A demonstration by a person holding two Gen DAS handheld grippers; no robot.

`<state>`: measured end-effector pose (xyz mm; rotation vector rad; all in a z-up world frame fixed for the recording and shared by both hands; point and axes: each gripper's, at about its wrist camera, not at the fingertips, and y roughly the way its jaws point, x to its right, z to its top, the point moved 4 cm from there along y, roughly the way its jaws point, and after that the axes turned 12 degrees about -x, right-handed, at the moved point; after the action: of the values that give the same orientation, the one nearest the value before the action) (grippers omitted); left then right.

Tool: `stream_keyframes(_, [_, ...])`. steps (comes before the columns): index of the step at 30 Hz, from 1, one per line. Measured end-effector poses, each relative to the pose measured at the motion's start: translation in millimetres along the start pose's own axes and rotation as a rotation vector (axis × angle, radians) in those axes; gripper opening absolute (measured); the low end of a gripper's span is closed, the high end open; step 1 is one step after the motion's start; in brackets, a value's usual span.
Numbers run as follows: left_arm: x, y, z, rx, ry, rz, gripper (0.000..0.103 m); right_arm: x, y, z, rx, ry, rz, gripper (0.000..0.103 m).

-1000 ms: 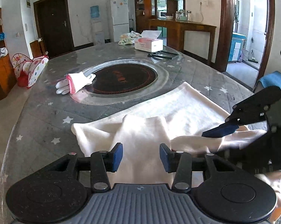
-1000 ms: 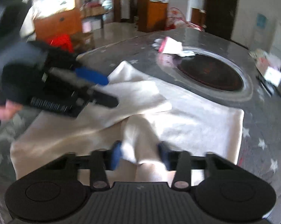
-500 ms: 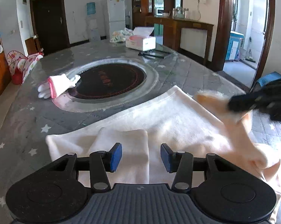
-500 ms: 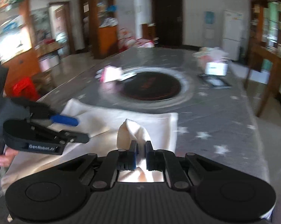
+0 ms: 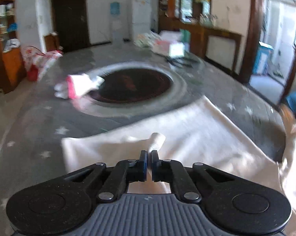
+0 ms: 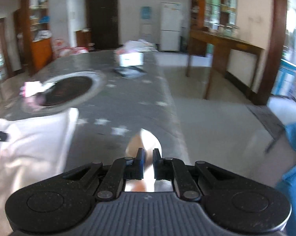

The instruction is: Fold clothes

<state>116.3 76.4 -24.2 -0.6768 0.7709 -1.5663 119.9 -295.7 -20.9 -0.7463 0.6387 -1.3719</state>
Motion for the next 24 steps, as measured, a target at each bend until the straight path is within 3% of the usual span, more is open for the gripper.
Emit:
stream_keyframes(5, [-39,-48,-15,0.093,-0.120,0.043,0.004,21,2,-15,-0.016,0.058,-0.049,0.011])
stream_keyframes(8, [-66,-76,-33,0.128,-0.207,0.076,0.004,21,-4,-23,-0.010,0.052,-0.029,0.013])
stream_keyframes(11, [-92,-101,-55,0.154,-0.294,0.116,0.004,11,-9,-30,-0.007,0.017,-0.005,0.029])
stream_keyframes(12, [-98,-107,-64,0.153,-0.317,0.130,0.004,8,-9,-32,-0.008,0.006,-0.001,0.036])
stream_keyframes(14, [-109,-115,-83,0.146,-0.361,0.159,0.004,2,-8,-36,-0.013,-0.016,0.000,0.037])
stream_keyframes(16, [-117,-121,-102,0.130,-0.400,0.190,0.004,-1,-6,-39,-0.025,-0.026,-0.001,0.052])
stream_keyframes(24, [-156,-127,-164,0.070,-0.585,0.279,0.003,5,4,-53,-0.059,0.005,-0.035,0.053])
